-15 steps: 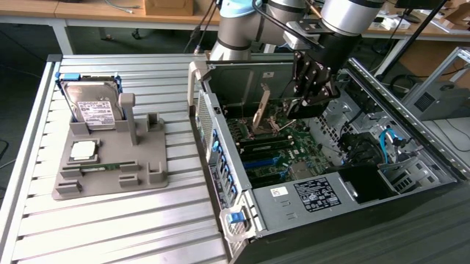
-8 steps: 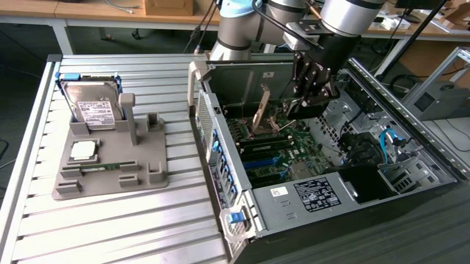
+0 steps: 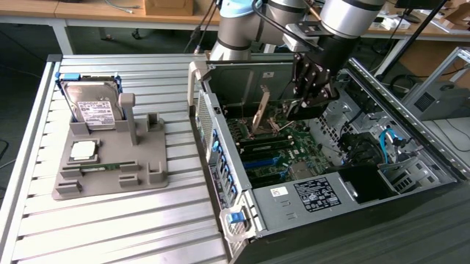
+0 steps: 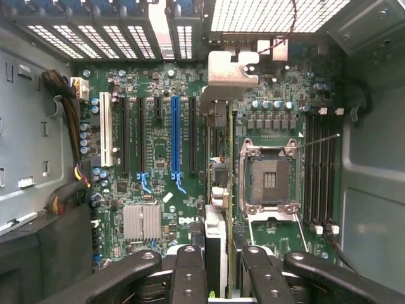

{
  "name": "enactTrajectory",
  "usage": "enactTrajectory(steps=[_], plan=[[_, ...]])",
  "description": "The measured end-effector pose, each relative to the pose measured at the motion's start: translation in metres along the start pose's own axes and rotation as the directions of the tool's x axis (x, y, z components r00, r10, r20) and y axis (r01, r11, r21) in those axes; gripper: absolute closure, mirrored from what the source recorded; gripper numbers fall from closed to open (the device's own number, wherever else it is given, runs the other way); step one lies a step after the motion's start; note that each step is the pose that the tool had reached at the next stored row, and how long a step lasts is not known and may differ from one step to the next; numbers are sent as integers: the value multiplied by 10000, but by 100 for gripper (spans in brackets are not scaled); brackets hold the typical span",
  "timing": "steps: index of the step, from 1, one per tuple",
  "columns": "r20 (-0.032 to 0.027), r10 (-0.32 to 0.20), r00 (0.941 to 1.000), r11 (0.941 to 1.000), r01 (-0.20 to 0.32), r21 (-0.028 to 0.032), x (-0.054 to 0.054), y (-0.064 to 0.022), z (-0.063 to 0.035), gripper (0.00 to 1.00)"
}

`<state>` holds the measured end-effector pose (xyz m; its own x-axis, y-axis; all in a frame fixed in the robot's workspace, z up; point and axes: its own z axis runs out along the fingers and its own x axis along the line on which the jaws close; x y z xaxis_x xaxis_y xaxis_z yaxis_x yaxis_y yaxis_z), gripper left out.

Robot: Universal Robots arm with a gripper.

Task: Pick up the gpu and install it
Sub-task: 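Insert the gpu into the slot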

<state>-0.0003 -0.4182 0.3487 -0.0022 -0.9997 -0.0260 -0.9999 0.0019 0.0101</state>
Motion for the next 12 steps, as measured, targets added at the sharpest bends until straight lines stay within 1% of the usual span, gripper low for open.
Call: enactTrajectory(steps=[12], plan=[[0, 0, 10000, 10000, 0, -1, 8, 0, 31, 73]])
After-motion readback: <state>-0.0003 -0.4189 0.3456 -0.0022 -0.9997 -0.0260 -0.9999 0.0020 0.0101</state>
